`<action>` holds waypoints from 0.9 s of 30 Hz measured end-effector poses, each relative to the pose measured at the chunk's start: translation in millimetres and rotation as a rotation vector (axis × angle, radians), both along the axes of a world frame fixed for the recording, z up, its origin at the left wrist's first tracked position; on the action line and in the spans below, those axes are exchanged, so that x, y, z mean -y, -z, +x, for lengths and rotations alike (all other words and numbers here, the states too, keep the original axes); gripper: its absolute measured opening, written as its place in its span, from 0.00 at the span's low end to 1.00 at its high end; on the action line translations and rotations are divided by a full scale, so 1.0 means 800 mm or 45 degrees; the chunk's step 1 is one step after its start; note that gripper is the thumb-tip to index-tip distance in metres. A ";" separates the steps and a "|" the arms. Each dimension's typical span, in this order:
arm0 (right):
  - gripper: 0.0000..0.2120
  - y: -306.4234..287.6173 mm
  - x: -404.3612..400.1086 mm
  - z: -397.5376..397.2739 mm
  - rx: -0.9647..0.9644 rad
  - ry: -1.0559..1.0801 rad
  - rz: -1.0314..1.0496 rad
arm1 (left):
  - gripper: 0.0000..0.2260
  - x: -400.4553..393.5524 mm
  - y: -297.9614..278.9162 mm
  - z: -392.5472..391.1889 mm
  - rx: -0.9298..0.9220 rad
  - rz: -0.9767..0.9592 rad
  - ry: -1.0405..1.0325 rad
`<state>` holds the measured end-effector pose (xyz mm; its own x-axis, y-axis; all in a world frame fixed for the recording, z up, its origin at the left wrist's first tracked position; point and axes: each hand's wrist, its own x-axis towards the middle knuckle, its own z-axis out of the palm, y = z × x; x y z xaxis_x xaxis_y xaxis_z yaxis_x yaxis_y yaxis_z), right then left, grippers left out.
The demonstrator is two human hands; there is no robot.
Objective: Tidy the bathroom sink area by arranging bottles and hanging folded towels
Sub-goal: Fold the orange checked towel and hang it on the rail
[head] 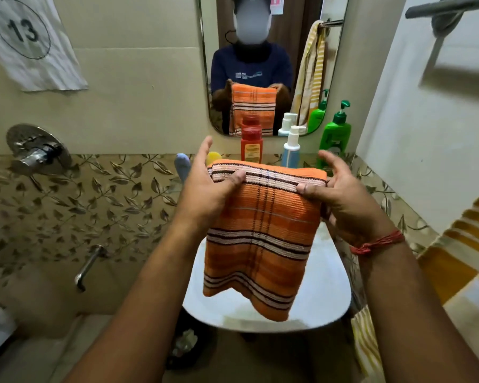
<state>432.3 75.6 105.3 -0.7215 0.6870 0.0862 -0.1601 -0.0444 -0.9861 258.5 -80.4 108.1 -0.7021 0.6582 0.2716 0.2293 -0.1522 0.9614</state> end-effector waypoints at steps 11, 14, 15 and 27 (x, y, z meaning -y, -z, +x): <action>0.28 -0.018 0.009 -0.015 0.115 0.330 0.766 | 0.18 -0.007 -0.011 -0.021 -0.224 -0.024 0.048; 0.29 -0.023 0.015 -0.021 0.139 0.389 0.895 | 0.14 -0.009 -0.017 -0.029 -0.325 -0.051 0.045; 0.29 -0.025 0.017 -0.023 0.123 0.392 0.903 | 0.12 -0.009 -0.019 -0.032 -0.342 -0.051 0.040; 0.24 -0.069 0.035 -0.044 0.003 0.642 0.968 | 0.10 -0.034 -0.059 -0.074 -0.337 0.275 -0.008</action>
<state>397.3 47.3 160.4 -0.3516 0.6795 0.6439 0.0176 0.6925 -0.7212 199.6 -53.1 155.2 -0.5925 0.5614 0.5777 0.4679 -0.3438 0.8141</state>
